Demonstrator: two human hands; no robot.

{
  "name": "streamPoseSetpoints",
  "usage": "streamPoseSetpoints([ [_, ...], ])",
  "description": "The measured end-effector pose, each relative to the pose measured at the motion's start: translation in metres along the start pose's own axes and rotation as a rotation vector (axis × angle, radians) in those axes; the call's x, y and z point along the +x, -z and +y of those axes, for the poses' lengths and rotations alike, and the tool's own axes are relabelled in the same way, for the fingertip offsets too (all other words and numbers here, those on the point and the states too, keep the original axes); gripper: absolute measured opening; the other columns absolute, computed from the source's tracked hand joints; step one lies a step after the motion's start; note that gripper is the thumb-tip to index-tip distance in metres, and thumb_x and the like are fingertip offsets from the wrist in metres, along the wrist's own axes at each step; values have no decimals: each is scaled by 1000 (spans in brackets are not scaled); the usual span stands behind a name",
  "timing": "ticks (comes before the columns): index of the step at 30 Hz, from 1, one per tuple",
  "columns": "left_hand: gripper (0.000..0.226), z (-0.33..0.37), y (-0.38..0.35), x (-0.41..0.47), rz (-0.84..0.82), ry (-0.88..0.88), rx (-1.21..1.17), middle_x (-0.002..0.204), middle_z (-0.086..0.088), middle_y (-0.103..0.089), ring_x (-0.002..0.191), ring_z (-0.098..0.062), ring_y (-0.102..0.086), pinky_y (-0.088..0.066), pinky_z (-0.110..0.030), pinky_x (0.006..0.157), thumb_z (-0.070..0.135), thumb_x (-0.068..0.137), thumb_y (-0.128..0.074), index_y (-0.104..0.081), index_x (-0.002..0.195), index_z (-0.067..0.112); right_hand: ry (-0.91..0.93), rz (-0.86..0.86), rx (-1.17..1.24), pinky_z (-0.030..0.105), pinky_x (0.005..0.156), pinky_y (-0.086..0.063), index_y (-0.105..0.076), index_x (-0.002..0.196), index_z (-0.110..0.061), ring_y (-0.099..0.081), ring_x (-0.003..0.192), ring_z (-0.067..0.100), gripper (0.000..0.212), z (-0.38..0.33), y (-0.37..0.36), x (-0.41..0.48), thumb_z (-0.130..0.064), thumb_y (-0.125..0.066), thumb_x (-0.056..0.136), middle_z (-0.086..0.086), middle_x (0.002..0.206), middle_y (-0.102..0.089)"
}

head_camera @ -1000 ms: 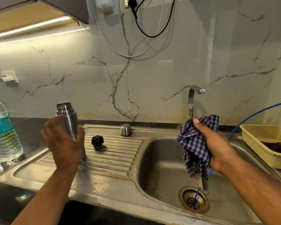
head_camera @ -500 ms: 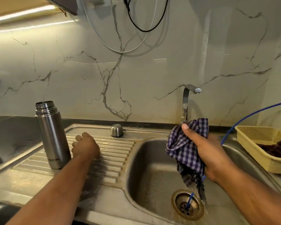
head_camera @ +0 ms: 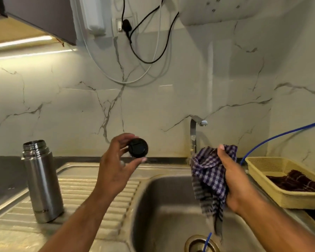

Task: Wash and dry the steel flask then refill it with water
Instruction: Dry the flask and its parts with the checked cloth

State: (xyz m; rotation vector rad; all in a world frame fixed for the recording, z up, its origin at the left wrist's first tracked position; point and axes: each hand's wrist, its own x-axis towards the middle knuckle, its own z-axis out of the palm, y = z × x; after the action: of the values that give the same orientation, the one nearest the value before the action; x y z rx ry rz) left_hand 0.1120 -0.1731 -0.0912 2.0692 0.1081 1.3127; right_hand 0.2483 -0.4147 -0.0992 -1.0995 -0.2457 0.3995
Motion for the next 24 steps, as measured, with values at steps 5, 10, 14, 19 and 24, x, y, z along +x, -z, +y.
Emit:
streamPoseSetpoints([
  [5, 69, 33, -36, 2, -55, 81, -263, 131, 12, -63, 123, -14, -64, -57, -45, 98, 4, 77, -85, -52, 125, 41, 79, 132, -2, 52, 97, -56, -67, 123, -14, -76, 95, 30, 70, -8, 11, 12, -67, -65, 78, 8, 104, -78],
  [10, 72, 6, -61, -25, -119, 130, -204, 127, 16, -63, 124, -9, -62, -51, -41, 108, 9, 74, -88, -50, 125, 45, -50, 85, 112, 47, 70, -62, -69, 118, -3, -77, 86, 35, 58, -8, 27, 25, -55, -55, 95, 20, 102, -77],
  [14, 66, -8, -63, -30, -216, 134, -195, 125, 15, -64, 125, -10, -61, -49, -42, 110, 21, 71, -90, -54, 123, 41, -21, -61, 326, 42, 45, -58, -82, 81, -4, -77, 73, 32, 39, -18, 36, 30, -39, -69, 90, 20, 93, -77],
  [19, 62, -3, -64, -31, -299, 134, -228, 125, 15, -66, 122, -9, -63, -50, -31, 106, 32, 73, -86, -54, 126, 44, 36, -63, 467, 41, 65, -62, -77, 97, -13, -77, 81, 22, 42, 3, 38, 34, -41, -80, 66, 7, 94, -79],
  [24, 54, 9, -64, -35, -420, 161, -184, 119, 27, -67, 113, 3, -64, -52, -13, 91, 54, 80, -74, -56, 130, 49, 173, -112, 413, 37, 64, -64, -85, 82, -17, -78, 83, 21, 53, 1, 22, 27, -44, -44, 103, 8, 99, -78],
])
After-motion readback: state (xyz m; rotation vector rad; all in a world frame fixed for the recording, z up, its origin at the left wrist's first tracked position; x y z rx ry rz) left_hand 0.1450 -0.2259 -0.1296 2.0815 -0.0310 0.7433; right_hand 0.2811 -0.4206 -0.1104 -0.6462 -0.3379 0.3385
